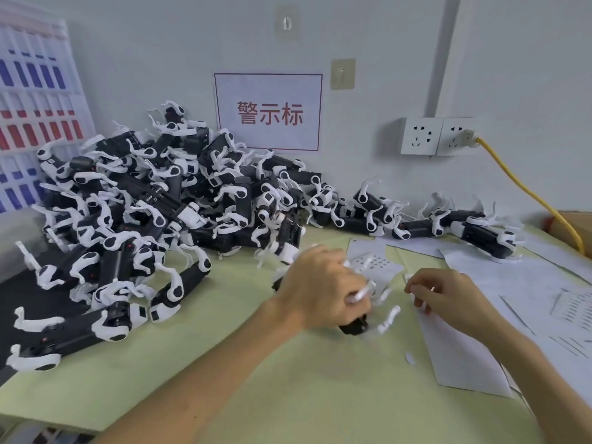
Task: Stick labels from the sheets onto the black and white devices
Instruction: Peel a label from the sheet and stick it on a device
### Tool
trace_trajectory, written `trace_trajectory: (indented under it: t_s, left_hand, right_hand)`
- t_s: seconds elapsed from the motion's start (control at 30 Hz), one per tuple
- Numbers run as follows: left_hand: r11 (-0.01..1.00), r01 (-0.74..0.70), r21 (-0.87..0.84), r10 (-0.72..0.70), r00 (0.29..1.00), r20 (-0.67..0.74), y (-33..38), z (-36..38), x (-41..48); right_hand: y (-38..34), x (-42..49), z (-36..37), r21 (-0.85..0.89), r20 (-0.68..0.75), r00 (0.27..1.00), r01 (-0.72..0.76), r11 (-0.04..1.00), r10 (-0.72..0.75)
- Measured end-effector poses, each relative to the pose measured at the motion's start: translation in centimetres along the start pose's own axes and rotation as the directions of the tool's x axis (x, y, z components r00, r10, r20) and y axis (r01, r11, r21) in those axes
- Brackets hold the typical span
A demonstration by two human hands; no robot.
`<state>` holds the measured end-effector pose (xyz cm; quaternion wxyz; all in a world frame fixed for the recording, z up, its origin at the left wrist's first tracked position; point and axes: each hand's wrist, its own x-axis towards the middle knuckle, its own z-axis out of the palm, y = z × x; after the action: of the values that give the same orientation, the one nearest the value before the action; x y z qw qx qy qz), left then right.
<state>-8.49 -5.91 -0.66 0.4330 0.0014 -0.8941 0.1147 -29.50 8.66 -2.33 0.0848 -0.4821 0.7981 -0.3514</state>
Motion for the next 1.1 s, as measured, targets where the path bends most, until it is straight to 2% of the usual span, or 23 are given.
trace_trajectory:
  t_s: [0.1,0.23,0.27,0.33,0.43,0.53,0.6,0.63,0.67,0.7,0.77,0.9,1.0,1.03,1.1]
  left_hand:
    - [0.999,0.026,0.04,-0.025,1.0,-0.013,1.5,1.4,0.9]
    - [0.986,0.151,-0.068,-0.158,0.98,-0.117,1.4,2.6,0.9]
    - [0.977,0.187,-0.101,-0.201,0.968,-0.149,1.1,2.7,0.7]
    - [0.92,0.257,-0.294,-0.316,0.932,-0.175,0.5,2.6,0.0]
    - [0.719,0.405,-0.565,-0.539,0.838,-0.084,0.6,2.2,-0.6]
    - [0.404,0.568,-0.717,-0.754,0.651,0.09,1.3,2.0,0.0]
    - [0.164,0.585,-0.795,-0.819,0.529,0.221,1.6,2.3,0.4]
    - [0.07,0.572,-0.817,-0.825,0.494,0.275,1.7,2.5,0.5]
    - [0.027,0.57,-0.821,-0.826,0.475,0.303,1.9,2.6,0.5]
    - [0.022,0.577,-0.816,-0.826,0.47,0.31,2.0,2.8,0.3]
    - [0.045,0.583,-0.811,-0.803,0.504,0.318,2.3,2.8,0.0]
    - [0.071,0.617,-0.784,-0.663,0.616,0.425,2.5,2.2,0.0]
    - [-0.022,0.656,-0.754,-0.499,0.646,0.577,2.6,1.9,0.3]
    - [-0.007,0.676,-0.737,-0.435,0.661,0.611,2.7,1.9,0.2]
    - [0.096,0.703,-0.705,-0.353,0.686,0.636,3.2,2.2,-0.2]
  right_hand:
    - [0.0,0.0,0.0,-0.013,-0.012,1.0,0.028,1.0,-0.028]
    - [-0.2,0.0,0.0,-0.009,-0.029,0.999,0.04,0.999,-0.041]
    - [-0.2,0.0,0.0,0.003,-0.039,0.998,0.04,0.999,-0.04]
    - [-0.3,-0.1,-0.1,0.029,-0.064,0.996,0.061,0.998,-0.059]
    - [-0.7,-0.4,-0.2,0.049,-0.063,0.99,0.126,0.991,-0.123]
    - [-1.3,-0.8,-0.3,0.112,0.027,0.977,0.207,0.972,-0.212]
    - [-1.7,-1.0,-0.3,0.285,0.104,0.969,0.188,0.94,-0.225]
    - [-1.9,-1.1,-0.3,0.385,0.14,0.967,0.146,0.911,-0.214]
    - [-2.1,-1.2,-0.4,0.48,0.173,0.961,0.108,0.87,-0.215]
    - [-2.2,-1.3,-0.4,0.557,0.209,0.951,0.075,0.827,-0.227]
    - [-2.3,-1.5,-0.2,0.649,0.243,0.928,0.062,0.758,-0.284]
    - [-2.5,-1.4,0.2,0.778,0.174,0.951,0.027,0.628,-0.257]
    - [-2.5,-1.0,0.0,0.86,0.15,0.97,-0.033,0.51,-0.191]
    - [-2.6,-0.9,-0.2,0.886,0.133,0.98,-0.05,0.46,-0.149]
    - [-2.7,-0.6,-0.6,0.942,0.099,0.994,-0.081,0.327,-0.039]
